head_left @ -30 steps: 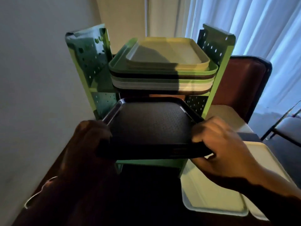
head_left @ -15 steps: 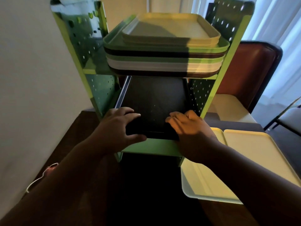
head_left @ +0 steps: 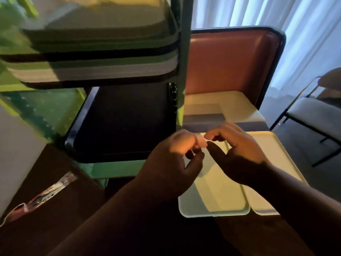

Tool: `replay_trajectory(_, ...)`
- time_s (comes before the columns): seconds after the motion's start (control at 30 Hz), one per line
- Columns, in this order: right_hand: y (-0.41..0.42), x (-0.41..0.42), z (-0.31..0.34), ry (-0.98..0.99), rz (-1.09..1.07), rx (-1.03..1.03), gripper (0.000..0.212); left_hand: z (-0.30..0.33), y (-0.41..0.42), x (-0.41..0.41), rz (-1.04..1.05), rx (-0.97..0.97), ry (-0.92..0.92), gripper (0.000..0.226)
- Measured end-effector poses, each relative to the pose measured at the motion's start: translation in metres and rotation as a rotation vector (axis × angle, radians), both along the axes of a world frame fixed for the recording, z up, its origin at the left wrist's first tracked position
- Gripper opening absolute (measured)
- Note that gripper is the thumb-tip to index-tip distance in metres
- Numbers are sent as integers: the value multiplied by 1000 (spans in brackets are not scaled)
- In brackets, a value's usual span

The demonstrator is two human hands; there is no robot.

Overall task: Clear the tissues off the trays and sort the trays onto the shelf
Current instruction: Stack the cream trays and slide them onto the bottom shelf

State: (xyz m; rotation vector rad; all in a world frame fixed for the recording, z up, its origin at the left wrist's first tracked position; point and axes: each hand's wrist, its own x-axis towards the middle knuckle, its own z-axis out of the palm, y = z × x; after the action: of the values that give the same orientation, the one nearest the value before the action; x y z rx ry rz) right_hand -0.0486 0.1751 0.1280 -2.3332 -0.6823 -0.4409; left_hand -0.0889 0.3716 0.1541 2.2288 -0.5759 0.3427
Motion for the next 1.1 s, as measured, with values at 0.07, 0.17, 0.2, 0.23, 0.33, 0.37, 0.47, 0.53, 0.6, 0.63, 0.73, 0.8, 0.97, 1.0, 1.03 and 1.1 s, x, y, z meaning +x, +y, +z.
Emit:
replay_trajectory(0.07, -41, 7, -20, 99, -97, 5, 11, -17, -39, 11, -91, -16, 59, 22)
replay_trajectory(0.17, -104, 22, -37, 223, -220, -24, 17, -47, -99, 35, -137, 3, 225, 34)
replay_trajectory(0.2, -124, 28, -40, 265, -249, -50, 19, -57, -120, 44, -120, 12, 298, 40)
replay_trajectory(0.23, -142, 33, -42, 319, -276, -85, 23, -68, -140, 52, -94, 14, 376, 45)
replay_trajectory(0.33, -196, 53, -63, 533, -389, -187, 42, -106, -201, 74, -5, 45, 594, 57)
replay_trajectory(0.37, -212, 59, -75, 597, -434, -208, 47, -120, -221, 79, 13, 63, 652, 60)
replay_trajectory(0.47, -259, 68, -119, 829, -596, -266, 62, -159, -271, 83, 65, 128, 806, 56)
replay_trajectory(0.53, -287, 65, -149, 967, -671, -368, 70, -184, -292, 79, 110, 226, 842, 54)
replay_trajectory(0.6, -311, 58, -176, 1047, -709, -475, 74, -209, -304, 72, 137, 356, 842, 60)
replay_trajectory(0.63, -321, 54, -188, 1079, -725, -505, 76, -219, -308, 68, 133, 417, 839, 60)
replay_trajectory(0.73, -344, 45, -217, 1160, -771, -471, 78, -241, -314, 57, 82, 583, 877, 52)
replay_trajectory(0.8, -353, 44, -227, 1193, -759, -394, 72, -247, -317, 51, 55, 682, 889, 49)
replay_trajectory(0.97, -380, 56, -228, 1205, -840, -158, 43, -255, -326, 44, 59, 747, 937, 64)
replay_trajectory(1.0, -385, 58, -227, 1194, -836, -110, 36, -255, -328, 44, 68, 718, 967, 72)
replay_trajectory(1.03, -387, 58, -224, 1174, -827, -62, 34, -254, -329, 44, 84, 667, 1000, 81)
replay_trajectory(1.1, -388, 59, -213, 1096, -802, 62, 40, -248, -332, 44, 166, 509, 1030, 89)
